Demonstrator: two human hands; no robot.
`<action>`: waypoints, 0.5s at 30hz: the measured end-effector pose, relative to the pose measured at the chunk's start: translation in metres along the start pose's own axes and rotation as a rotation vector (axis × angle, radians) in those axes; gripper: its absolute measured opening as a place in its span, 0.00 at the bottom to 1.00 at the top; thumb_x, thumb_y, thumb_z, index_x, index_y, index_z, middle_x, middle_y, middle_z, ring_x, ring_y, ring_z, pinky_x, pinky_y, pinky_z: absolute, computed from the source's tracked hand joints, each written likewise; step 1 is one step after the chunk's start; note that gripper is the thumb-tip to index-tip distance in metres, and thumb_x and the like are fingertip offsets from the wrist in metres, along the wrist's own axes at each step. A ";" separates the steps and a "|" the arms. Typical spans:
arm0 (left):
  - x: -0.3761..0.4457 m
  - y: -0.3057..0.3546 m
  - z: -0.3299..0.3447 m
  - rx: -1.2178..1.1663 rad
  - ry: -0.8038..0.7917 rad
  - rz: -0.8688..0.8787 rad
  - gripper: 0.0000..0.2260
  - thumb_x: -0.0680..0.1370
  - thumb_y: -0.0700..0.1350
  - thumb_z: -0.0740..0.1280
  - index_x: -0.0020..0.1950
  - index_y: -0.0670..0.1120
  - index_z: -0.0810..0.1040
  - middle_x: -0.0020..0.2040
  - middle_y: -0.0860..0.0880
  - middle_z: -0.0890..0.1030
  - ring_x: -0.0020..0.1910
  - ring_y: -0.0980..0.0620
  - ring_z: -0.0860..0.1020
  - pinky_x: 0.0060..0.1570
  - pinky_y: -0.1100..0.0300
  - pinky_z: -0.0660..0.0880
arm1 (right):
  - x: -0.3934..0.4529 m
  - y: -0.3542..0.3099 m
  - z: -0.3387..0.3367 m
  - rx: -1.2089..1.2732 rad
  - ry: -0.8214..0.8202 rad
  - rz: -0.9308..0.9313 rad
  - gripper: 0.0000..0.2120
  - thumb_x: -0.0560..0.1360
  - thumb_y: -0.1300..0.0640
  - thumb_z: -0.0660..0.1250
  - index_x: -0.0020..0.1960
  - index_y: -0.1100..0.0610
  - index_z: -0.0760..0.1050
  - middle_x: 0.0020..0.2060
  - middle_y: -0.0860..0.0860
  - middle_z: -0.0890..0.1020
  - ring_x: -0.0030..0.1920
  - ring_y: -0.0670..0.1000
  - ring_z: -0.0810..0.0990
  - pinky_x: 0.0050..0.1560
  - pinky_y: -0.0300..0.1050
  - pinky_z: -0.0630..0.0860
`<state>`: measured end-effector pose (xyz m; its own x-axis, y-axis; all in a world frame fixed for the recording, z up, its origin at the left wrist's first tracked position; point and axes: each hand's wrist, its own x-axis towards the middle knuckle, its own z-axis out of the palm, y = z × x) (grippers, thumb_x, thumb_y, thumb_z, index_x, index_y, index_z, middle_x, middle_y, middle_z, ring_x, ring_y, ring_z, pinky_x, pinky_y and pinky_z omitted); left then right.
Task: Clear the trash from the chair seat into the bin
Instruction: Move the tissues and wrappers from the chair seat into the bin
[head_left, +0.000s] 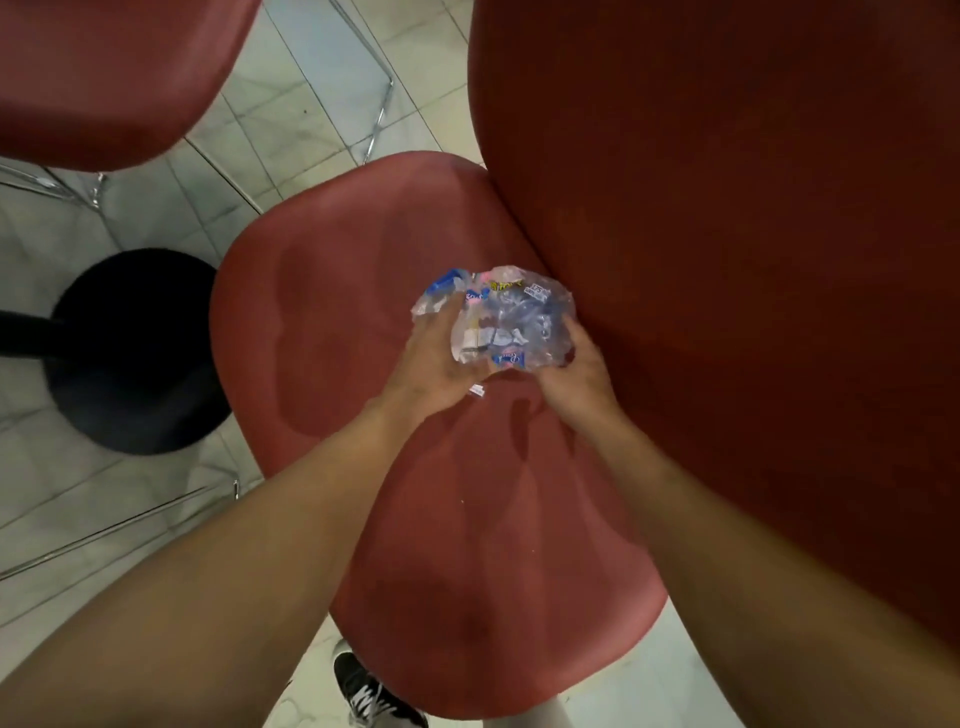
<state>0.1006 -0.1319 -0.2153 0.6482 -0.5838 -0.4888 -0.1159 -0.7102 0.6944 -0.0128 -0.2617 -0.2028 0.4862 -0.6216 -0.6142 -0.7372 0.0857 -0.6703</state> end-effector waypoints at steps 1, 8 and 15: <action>0.002 0.002 0.002 -0.007 -0.013 0.003 0.43 0.64 0.53 0.77 0.75 0.56 0.60 0.71 0.47 0.67 0.70 0.49 0.66 0.65 0.57 0.68 | 0.002 0.000 0.005 0.044 -0.026 0.015 0.24 0.71 0.48 0.71 0.66 0.40 0.70 0.54 0.42 0.81 0.56 0.46 0.80 0.59 0.43 0.76; 0.007 0.014 0.000 0.276 0.088 -0.033 0.40 0.67 0.46 0.77 0.73 0.53 0.59 0.66 0.43 0.71 0.60 0.40 0.75 0.51 0.48 0.75 | -0.007 -0.023 0.037 0.178 -0.260 -0.054 0.26 0.70 0.78 0.57 0.64 0.61 0.73 0.50 0.45 0.78 0.53 0.42 0.77 0.53 0.31 0.75; 0.004 0.002 -0.022 0.237 0.413 0.030 0.16 0.73 0.37 0.65 0.60 0.47 0.74 0.53 0.45 0.80 0.52 0.40 0.78 0.45 0.51 0.72 | -0.007 0.011 0.045 -0.401 -0.153 -0.173 0.12 0.72 0.62 0.67 0.54 0.53 0.79 0.51 0.51 0.82 0.52 0.54 0.80 0.57 0.50 0.76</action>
<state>0.1196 -0.1268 -0.2043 0.8814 -0.4341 -0.1860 -0.2764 -0.7934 0.5423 -0.0034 -0.2214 -0.2242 0.6595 -0.4758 -0.5820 -0.7478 -0.3361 -0.5725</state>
